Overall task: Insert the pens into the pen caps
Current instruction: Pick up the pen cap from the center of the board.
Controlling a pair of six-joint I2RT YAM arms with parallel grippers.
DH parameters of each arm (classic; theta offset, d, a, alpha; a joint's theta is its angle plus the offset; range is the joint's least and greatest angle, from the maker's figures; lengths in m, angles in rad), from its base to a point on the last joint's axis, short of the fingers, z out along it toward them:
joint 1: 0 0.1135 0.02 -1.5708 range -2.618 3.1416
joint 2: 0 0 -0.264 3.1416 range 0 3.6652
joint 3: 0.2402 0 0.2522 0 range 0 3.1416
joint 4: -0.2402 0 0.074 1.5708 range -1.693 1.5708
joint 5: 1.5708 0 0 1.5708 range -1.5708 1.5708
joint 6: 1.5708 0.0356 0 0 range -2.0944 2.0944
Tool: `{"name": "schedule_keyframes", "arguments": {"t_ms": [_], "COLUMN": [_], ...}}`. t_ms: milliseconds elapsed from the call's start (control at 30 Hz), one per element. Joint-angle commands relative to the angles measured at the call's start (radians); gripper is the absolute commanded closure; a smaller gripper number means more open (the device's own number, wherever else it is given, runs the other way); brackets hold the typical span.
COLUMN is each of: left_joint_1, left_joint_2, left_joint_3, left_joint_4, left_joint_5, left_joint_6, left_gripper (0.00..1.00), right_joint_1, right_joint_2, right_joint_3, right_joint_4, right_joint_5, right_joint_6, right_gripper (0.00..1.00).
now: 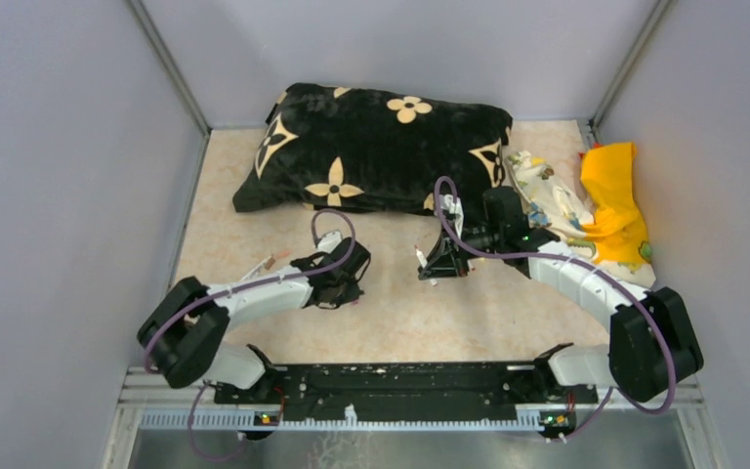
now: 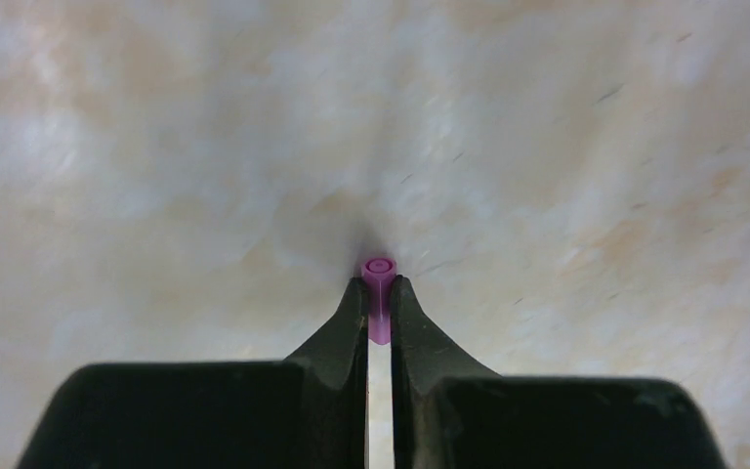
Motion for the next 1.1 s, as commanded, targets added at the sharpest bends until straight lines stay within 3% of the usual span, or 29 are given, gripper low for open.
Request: {"name": "schedule_keyframes", "arguments": {"t_ms": [0,333,500,1067], "left_joint_1": [0.032,0.038,0.042,0.098], "left_joint_2": [0.145,0.23,0.216,0.019], "left_joint_3": [0.051,0.154,0.16,-0.017], "left_joint_4": [0.208,0.272,0.274,0.499], "left_joint_5": [0.013,-0.016,0.001,0.169], "left_joint_6": [0.201,0.397,0.423,0.243], "left_gripper": [1.0,1.0,1.0,1.0], "right_joint_1": [-0.005,-0.005,0.003,0.135], "right_joint_2": [0.023,0.056,0.137,0.367], "right_joint_3": [0.002,-0.004,-0.09,-0.129], "right_joint_4": [0.087,0.121,0.38,0.528], "right_joint_5": [-0.038,-0.027,-0.029,0.265], "right_joint_6": [0.045,0.089,0.337,0.651], "right_gripper": [1.0,1.0,1.0,1.0]}}
